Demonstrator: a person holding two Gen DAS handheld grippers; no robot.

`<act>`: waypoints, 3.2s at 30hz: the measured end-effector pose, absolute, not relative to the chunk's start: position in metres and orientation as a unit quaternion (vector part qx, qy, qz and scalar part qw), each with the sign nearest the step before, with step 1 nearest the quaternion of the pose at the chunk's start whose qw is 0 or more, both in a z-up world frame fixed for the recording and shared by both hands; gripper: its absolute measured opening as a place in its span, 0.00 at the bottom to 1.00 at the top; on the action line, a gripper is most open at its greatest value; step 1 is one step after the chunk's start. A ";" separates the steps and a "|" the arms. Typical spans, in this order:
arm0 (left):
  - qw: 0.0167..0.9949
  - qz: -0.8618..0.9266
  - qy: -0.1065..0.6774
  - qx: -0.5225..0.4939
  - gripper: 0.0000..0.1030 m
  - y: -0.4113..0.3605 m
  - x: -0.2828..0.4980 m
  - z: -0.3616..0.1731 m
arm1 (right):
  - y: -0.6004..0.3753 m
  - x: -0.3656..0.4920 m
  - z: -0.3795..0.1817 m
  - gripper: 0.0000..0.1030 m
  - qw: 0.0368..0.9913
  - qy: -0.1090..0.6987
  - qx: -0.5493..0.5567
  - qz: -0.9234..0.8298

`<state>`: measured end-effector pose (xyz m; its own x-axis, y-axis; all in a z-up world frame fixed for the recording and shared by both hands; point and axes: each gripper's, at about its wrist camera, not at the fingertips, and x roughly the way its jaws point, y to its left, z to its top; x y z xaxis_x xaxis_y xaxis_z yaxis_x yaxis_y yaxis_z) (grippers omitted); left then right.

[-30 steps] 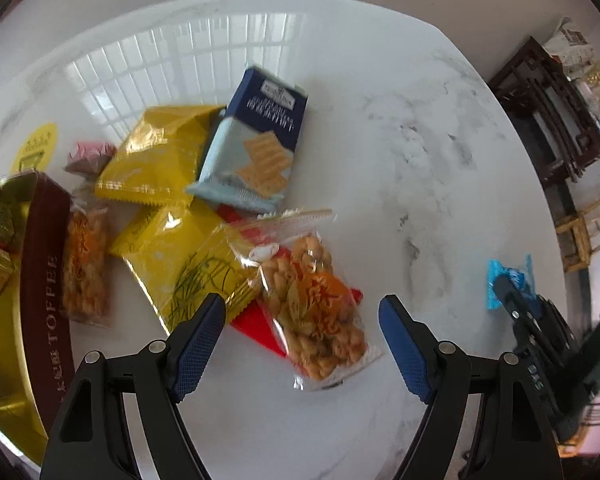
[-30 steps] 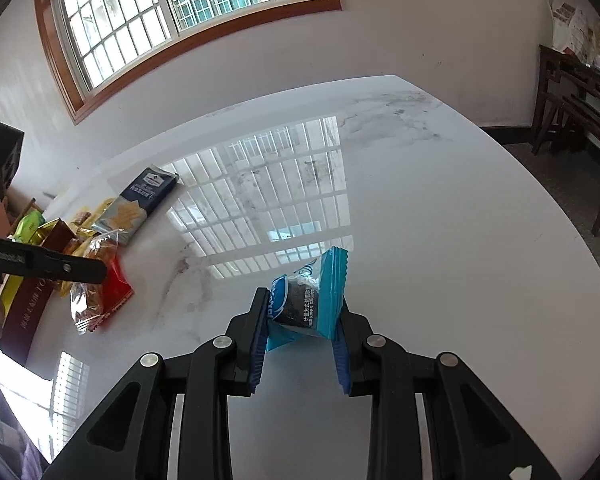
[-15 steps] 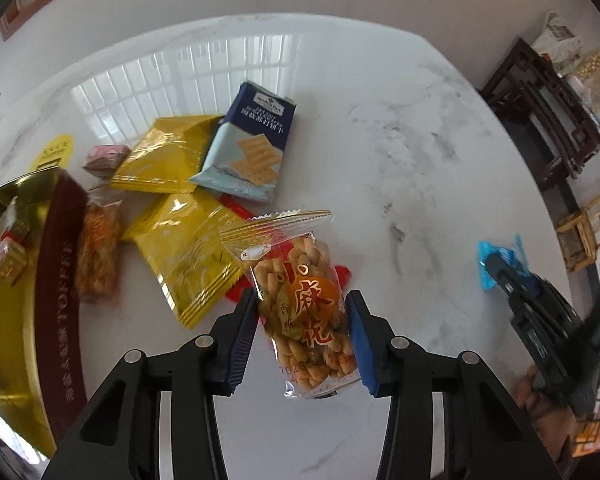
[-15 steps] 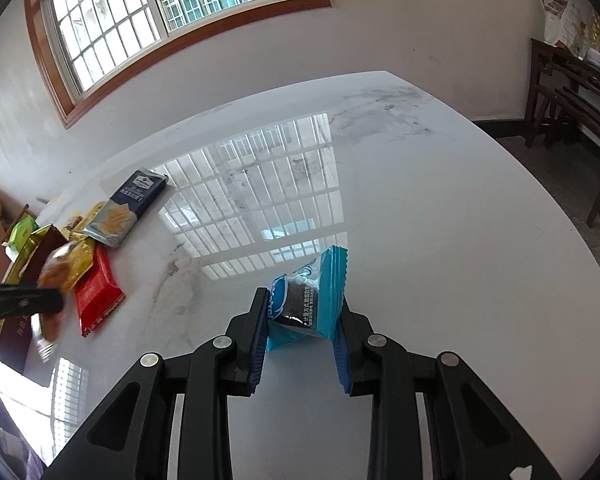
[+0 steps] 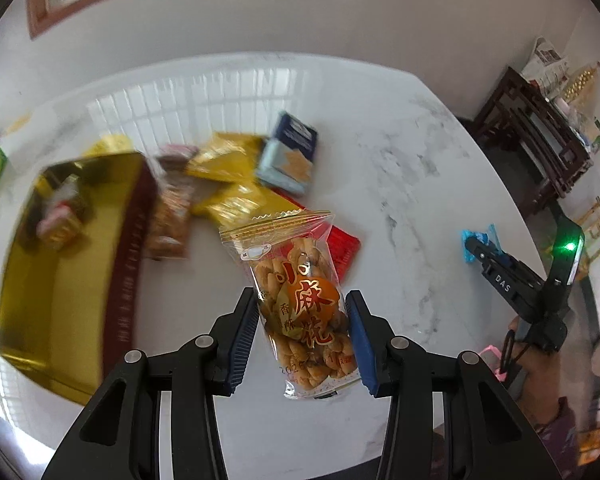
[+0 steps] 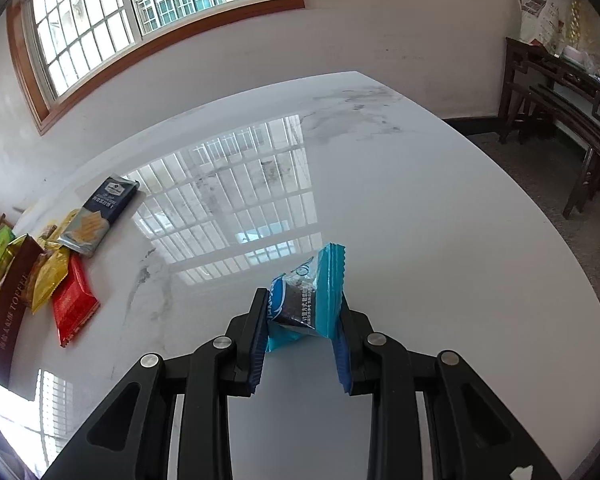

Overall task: Organize snacks
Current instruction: 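Lower the dough snack bag into the tin box and open the left tool, then lower the blue candy into the tin box and open the right tool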

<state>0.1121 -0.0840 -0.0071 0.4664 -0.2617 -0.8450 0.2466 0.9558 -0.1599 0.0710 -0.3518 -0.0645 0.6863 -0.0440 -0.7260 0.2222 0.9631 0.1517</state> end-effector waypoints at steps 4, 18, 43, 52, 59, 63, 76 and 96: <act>0.868 -0.135 0.478 -0.011 0.44 -0.061 0.104 0.003 | -0.351 0.072 -0.064 0.26 0.911 0.390 0.112 -0.075; 0.891 -0.076 0.447 -0.021 0.44 0.008 0.103 0.016 | -0.347 0.072 -0.064 0.26 0.910 0.395 0.094 -0.084; 0.880 0.026 0.475 0.002 0.44 0.136 0.142 -0.056 | -0.347 0.072 -0.063 0.26 0.908 0.399 0.077 -0.102; 0.869 0.015 0.494 0.000 0.44 0.141 0.163 -0.072 | -0.345 0.072 -0.063 0.26 0.907 0.401 0.071 -0.108; 0.864 0.008 0.503 0.007 0.45 0.140 0.172 -0.080 | -0.344 0.073 -0.063 0.26 0.907 0.401 0.069 -0.111; 0.866 0.004 0.499 0.018 0.45 0.140 0.175 -0.082 | -0.343 0.073 -0.063 0.26 0.906 0.402 0.066 -0.115; 0.921 -0.008 0.386 0.047 0.55 0.133 0.139 -0.048 | -0.337 0.073 -0.063 0.26 0.905 0.404 0.050 -0.125; 0.936 0.109 0.330 -0.055 0.55 0.284 0.166 -0.053 | -0.279 0.073 -0.011 0.26 0.928 0.367 0.030 -0.062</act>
<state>0.1658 0.2844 -0.0529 0.7580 0.1675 -0.6303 -0.2398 0.9703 -0.0305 0.0734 -0.2792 -0.0111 0.7235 -0.0938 -0.6840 0.1379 0.9904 0.0101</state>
